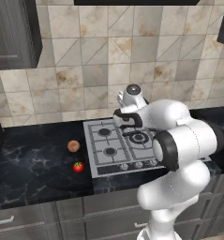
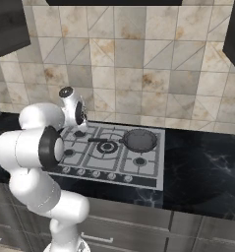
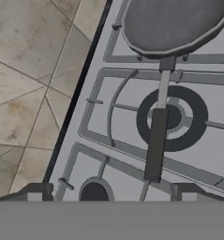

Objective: Place the pan on the rear right burner on the stove. Then place the tomato and the onion in the pan and turn on the rear right burner.

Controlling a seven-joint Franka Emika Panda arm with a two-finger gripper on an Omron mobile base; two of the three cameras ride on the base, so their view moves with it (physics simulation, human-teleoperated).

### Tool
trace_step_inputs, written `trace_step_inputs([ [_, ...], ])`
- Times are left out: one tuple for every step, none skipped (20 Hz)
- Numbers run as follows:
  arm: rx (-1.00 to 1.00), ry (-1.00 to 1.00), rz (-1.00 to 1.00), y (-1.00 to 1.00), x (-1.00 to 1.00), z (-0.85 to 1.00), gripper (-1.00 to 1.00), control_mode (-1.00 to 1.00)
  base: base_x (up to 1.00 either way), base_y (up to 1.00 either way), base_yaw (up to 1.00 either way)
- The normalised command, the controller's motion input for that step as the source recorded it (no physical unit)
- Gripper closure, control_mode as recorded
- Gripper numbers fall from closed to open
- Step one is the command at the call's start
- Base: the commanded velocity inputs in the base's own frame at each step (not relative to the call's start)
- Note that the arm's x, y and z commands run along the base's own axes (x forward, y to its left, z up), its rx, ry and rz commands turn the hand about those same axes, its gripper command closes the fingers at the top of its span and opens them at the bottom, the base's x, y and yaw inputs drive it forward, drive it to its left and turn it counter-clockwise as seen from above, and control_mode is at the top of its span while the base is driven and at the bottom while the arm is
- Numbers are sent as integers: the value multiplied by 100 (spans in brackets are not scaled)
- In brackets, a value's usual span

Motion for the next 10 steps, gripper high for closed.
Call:
trace_step_inputs([
  [0,0,5,30,-31,6,-100,-100,0,0,0],
  [0,0,7,27,-31,0,-100,-100,0,0,0],
  [0,0,8,26,-34,0,-100,-100,0,0,0],
  [0,0,10,25,-38,0,-100,-100,0,0,0],
  [0,1,11,26,-39,0,-100,-100,0,0,0],
  [0,3,13,29,-36,0,-100,-100,0,0,0],
  [0,5,14,30,-35,0,-100,-100,0,0,0],
  [0,7,16,30,-38,0,-100,-100,0,0,0],
  [0,9,18,32,-34,0,-100,-100,0,0,0],
  [0,10,19,32,-34,0,-100,-100,0,0,0],
])
